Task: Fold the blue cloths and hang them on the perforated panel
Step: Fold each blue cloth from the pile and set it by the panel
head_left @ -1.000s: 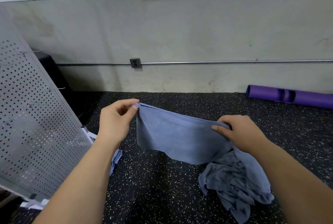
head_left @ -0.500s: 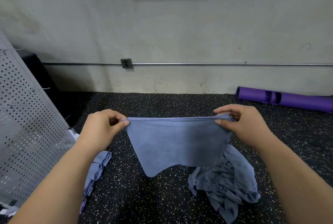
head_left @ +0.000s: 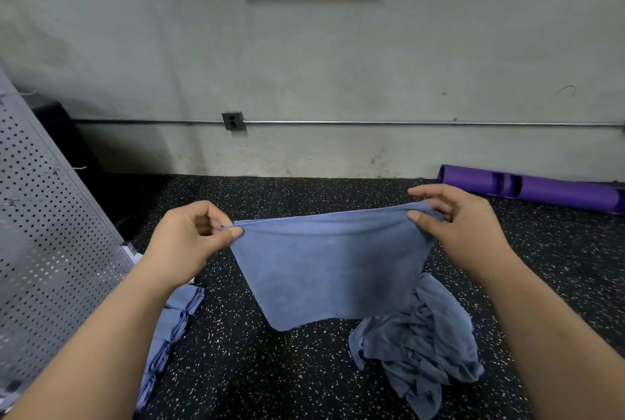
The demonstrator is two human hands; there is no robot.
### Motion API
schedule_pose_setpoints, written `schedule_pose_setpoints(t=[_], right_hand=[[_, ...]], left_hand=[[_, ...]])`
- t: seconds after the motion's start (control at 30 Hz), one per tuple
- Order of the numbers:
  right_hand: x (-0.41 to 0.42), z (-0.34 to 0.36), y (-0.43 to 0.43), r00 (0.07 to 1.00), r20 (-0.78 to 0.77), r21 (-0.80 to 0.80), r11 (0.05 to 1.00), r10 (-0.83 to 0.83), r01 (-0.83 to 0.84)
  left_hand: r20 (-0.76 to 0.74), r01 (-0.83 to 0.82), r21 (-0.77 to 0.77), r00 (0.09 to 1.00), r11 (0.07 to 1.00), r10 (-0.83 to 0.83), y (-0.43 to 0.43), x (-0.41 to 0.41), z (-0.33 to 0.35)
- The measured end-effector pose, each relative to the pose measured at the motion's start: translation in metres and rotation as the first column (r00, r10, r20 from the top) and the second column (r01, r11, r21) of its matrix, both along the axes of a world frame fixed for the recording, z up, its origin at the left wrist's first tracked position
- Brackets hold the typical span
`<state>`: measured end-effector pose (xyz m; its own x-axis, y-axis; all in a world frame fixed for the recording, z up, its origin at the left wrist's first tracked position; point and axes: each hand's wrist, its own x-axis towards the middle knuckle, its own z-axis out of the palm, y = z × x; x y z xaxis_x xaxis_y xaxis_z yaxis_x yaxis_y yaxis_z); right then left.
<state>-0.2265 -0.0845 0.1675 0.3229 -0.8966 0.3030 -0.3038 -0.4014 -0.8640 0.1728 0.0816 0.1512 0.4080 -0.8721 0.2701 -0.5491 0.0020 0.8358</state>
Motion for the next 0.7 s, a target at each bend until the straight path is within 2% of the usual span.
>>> schedule_pose_setpoints(t=[0.13, 0.2, 0.33, 0.43, 0.5, 0.6, 0.7], right_hand=[[0.0008, -0.0025, -0.0004, 0.998, -0.015, 0.047, 0.997, 0.067, -0.067], [0.0006, -0.0036, -0.0019, 0.996, -0.076, 0.035, 0.998, 0.047, -0.044], [0.0001, -0.0068, -0.0043, 0.946, -0.295, -0.081, 0.990, -0.132, 0.113], [0.0008, -0.0063, -0.0008, 0.896, -0.383, -0.139, 0.973, -0.223, 0.183], [0.0011, -0.0070, 0.0002, 0.908, -0.347, -0.125, 0.972, -0.233, 0.201], [0.0022, -0.0069, -0.0012, 0.977, -0.118, 0.054, 0.981, -0.179, 0.186], [0.0052, -0.0059, -0.0026, 0.991, 0.026, 0.123, 0.985, -0.128, 0.124]], left_hand=[[-0.060, 0.031, -0.007, 0.998, 0.999, -0.031, -0.0014, 0.0073, -0.0011], [-0.010, 0.058, 0.045, 0.998, 0.997, -0.057, -0.0006, 0.0090, -0.0026], [0.136, 0.085, 0.110, 0.986, 0.990, -0.099, 0.0000, 0.0068, -0.0047], [0.107, 0.068, 0.073, 0.991, 0.995, -0.076, 0.0002, 0.0060, -0.0040], [0.060, 0.049, 0.051, 0.997, 0.997, -0.052, 0.0010, 0.0055, -0.0036], [0.000, -0.013, 0.002, 1.000, 1.000, 0.013, 0.0014, 0.0057, -0.0038], [-0.049, -0.087, -0.036, 0.995, 0.996, 0.086, 0.0009, 0.0055, -0.0031]])
